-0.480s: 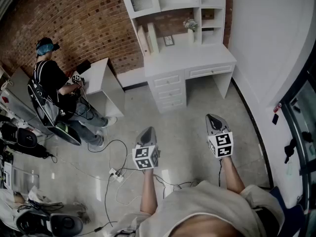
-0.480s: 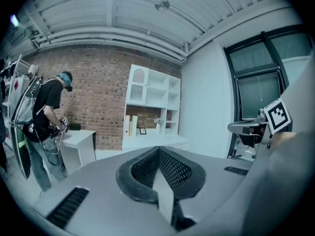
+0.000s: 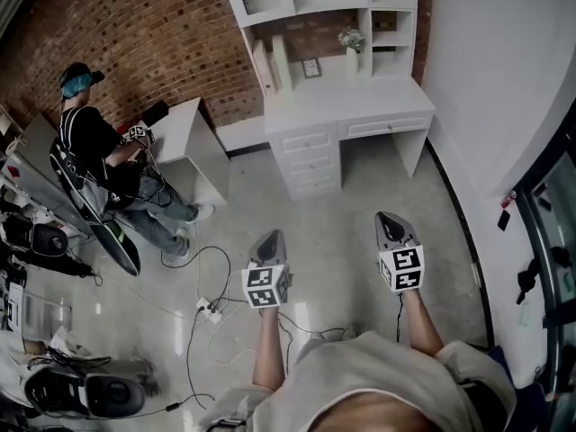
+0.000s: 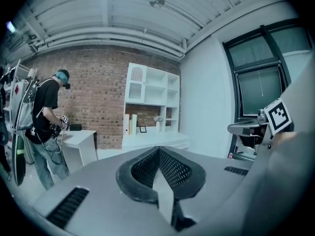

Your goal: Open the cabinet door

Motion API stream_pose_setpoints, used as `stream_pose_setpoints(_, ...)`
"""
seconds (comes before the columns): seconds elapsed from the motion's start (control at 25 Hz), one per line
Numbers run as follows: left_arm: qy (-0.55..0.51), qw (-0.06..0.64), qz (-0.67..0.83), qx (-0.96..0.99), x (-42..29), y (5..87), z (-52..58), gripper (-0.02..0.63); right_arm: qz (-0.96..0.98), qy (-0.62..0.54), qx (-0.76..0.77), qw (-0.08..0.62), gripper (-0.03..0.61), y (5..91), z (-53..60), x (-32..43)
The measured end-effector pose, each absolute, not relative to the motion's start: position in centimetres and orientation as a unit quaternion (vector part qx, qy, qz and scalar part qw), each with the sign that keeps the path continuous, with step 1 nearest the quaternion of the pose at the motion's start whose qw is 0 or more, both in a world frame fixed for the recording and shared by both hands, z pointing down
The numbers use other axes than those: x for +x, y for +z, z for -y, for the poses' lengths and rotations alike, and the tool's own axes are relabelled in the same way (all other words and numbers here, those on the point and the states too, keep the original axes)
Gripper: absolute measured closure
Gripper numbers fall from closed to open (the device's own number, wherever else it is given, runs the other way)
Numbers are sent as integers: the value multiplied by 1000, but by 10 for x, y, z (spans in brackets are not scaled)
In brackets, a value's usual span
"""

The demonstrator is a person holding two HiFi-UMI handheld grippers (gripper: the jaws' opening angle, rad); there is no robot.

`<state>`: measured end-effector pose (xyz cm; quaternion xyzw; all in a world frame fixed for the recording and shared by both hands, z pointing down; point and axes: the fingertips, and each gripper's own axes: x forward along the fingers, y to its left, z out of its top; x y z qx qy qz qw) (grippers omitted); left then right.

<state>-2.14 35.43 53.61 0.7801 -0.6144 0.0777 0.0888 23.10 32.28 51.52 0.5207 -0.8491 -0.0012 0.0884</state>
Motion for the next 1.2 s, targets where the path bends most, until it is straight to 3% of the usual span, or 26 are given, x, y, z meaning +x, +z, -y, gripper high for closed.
stream_pose_setpoints(0.48,83,89,613,781,-10,544,-320,588,843,-16,531,84,565,523,-287,238)
stream_pose_setpoints(1.2,65,91,589,800,-72,541,-98,588,838,-25,537,99,565,517,-85,163)
